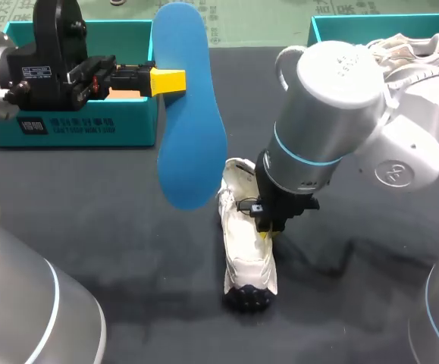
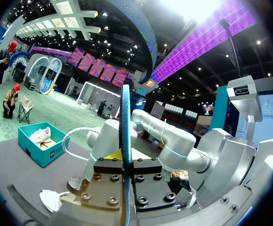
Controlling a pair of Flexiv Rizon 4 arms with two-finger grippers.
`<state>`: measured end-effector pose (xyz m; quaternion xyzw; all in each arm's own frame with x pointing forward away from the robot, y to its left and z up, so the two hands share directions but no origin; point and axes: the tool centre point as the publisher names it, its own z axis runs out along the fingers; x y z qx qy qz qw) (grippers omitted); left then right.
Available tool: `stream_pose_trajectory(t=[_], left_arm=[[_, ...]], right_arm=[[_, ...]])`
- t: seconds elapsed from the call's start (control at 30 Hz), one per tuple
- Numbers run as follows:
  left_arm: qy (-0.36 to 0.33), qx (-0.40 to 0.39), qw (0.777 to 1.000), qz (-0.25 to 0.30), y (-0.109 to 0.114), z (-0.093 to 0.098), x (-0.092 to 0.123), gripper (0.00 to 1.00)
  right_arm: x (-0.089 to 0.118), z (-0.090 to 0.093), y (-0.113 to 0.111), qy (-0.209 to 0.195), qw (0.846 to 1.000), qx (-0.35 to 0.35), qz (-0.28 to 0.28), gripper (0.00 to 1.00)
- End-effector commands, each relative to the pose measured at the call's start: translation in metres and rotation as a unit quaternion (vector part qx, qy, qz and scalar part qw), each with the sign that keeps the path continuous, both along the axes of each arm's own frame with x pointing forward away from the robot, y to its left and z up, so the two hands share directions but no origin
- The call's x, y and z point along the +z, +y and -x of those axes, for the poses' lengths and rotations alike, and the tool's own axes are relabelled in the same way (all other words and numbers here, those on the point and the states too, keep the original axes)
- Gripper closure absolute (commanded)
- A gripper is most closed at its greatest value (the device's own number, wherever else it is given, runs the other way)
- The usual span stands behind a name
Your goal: Take the shoe out of the shoebox, open the shoe tongue, remove and reinsert the insole, then place the shoe into the shoebox
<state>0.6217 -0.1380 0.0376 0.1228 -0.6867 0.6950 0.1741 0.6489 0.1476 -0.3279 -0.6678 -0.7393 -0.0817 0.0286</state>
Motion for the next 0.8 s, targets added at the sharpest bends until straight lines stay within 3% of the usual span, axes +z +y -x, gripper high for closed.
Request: stream_pose_trajectory(t=[0.03, 0.57, 0.8], left_arm=[[0.000, -0.001, 1.000, -0.001, -0.001, -0.001, 0.000, 1.00], [0.000, -0.001, 1.000, -0.001, -0.001, -0.001, 0.000, 1.00], [0.000, -0.001, 1.000, -0.001, -0.001, -0.001, 0.000, 1.00]], right_arm=[[-0.011, -0.002, 0.008, -0.001, 1.000, 0.012, -0.006, 1.00], [-0.046, -0.016, 0.010, 0.011, 0.999, 0.025, -0.035, 1.00], [-0.051, -0.021, 0.009, 0.005, 0.999, 0.023, -0.039, 1.00]])
